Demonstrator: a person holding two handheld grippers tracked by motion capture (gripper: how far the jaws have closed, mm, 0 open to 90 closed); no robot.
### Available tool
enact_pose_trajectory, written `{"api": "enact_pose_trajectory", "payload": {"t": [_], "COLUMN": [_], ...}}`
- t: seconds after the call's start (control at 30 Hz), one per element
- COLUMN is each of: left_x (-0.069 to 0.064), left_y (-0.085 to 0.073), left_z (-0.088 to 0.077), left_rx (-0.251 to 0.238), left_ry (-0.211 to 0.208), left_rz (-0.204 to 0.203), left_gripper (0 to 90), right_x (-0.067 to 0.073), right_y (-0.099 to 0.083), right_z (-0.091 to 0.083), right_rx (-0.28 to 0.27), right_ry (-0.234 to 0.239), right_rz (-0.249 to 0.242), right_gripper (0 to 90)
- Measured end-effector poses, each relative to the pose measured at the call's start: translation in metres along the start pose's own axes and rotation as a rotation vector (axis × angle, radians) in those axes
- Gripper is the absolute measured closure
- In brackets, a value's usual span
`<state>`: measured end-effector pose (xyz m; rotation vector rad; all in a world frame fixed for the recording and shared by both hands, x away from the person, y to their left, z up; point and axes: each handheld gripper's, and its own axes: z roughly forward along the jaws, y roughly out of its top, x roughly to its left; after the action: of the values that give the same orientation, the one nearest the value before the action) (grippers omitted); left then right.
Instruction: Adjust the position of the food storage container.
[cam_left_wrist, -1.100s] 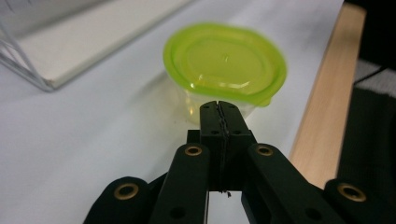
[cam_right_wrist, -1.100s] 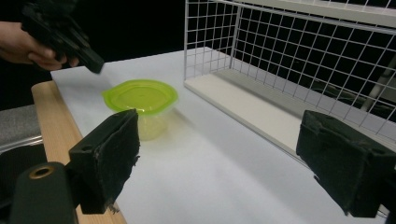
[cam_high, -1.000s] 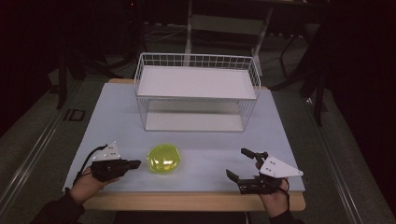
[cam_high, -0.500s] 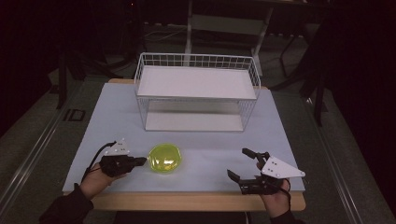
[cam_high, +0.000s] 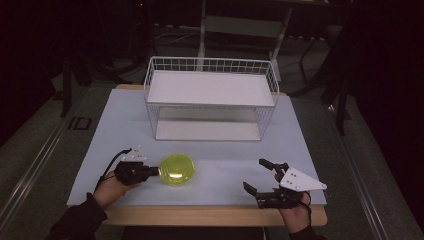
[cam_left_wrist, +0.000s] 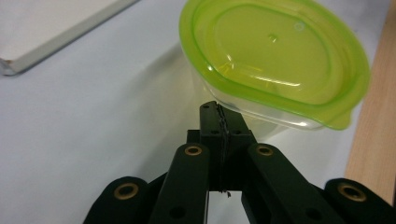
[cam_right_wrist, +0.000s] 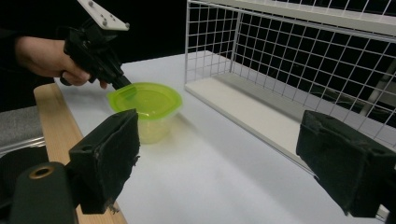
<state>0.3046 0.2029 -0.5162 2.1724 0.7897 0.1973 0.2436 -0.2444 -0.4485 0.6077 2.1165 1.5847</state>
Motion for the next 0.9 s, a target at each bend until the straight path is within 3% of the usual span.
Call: {"api": "enact_pose_trajectory", "payload": {"t": [0.17,0.33,0.47,0.63,0.77,0.9], "left_x": [-0.002,-0.004,-0.004,0.007,0.006,0.005], "left_y": [0.009,0.015,0.015,0.011,0.009,0.01], "left_z": [0.011,0.019,0.015,0.003,-0.005,-0.001], "left_rx": [0.001,0.022,0.033,-0.002,-0.025,-0.018], "left_ry": [-0.027,-0.023,-0.002,0.017,0.011,0.012], "left_rz": [-0.004,-0.006,-0.019,-0.061,-0.057,-0.059], "left_gripper": [89.9,89.9,89.9,89.9,89.9,89.9], "right_x": [0.0,0.0,0.0,0.0,0.0,0.0], "right_y": [0.0,0.0,0.0,0.0,0.0,0.0], "right_z": [0.0,0.0,-0.001,-0.001,-0.001,0.0], "right_rx": [0.001,0.0,-0.002,-0.005,-0.003,0.001], "right_ry": [0.001,0.001,0.001,0.001,-0.001,-0.001], "right_rz": [-0.003,-0.001,-0.005,-0.007,-0.008,-0.006], "right_gripper": [13.1,13.1,13.1,13.1,13.1,13.1]}}
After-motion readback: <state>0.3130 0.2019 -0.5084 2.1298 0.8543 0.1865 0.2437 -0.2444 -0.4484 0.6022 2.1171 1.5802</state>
